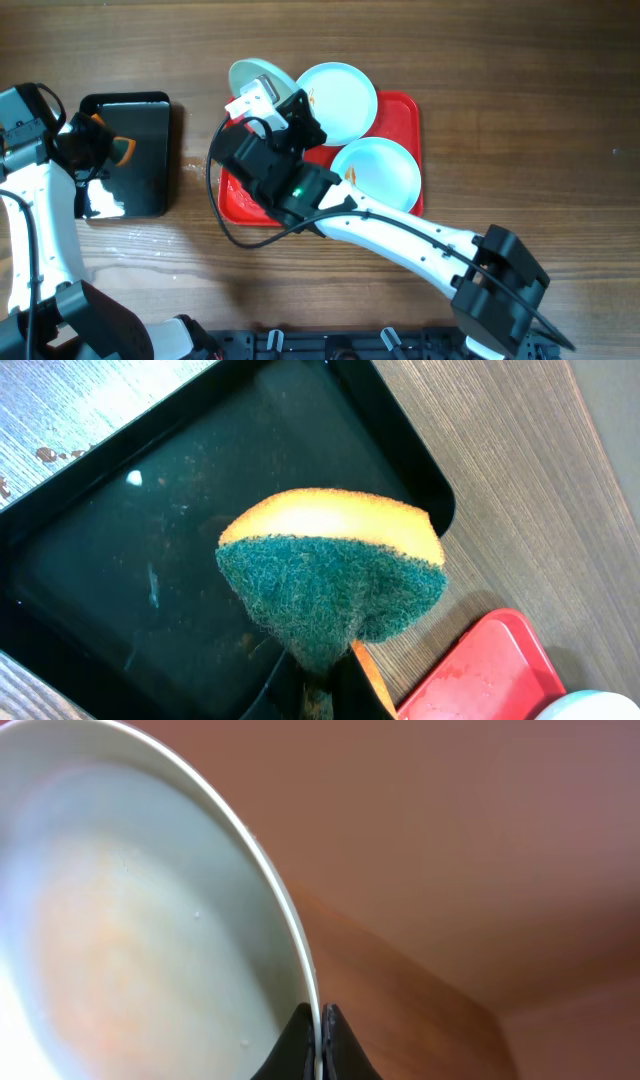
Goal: Clean dirty plates on tray and stack at the side
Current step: 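Grasp the rim of the top white plate with the right gripper, then carry the plate right and set it on the table beside the tray, then reach the right gripper to the upper plate on the red tray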
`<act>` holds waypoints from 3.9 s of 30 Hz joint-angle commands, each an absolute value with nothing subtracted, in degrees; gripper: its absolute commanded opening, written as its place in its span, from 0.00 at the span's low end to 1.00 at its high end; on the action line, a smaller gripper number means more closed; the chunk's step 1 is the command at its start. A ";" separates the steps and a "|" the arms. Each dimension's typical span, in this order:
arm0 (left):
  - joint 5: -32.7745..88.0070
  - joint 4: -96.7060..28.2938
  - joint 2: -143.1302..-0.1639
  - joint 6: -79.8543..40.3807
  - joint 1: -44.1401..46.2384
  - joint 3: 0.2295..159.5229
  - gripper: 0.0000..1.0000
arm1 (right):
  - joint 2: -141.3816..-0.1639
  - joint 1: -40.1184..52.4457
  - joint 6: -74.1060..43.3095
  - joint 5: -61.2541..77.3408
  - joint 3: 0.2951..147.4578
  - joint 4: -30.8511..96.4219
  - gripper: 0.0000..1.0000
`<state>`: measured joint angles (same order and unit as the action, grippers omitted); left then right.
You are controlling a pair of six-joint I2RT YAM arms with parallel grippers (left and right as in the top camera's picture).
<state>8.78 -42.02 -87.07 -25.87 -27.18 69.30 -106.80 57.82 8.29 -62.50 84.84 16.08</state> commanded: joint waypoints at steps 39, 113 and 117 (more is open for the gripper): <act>8.27 -42.30 -87.39 -26.00 -27.59 69.36 0.04 | -97.86 -6.42 -2.13 17.78 77.10 36.40 0.04; 14.98 -40.32 -87.39 -22.92 -18.96 69.36 0.04 | -115.13 13.98 -23.94 7.44 94.80 35.20 1.00; 14.96 -40.29 -87.39 -22.92 -18.96 69.36 0.04 | -119.74 14.70 -23.97 7.44 94.80 35.03 0.98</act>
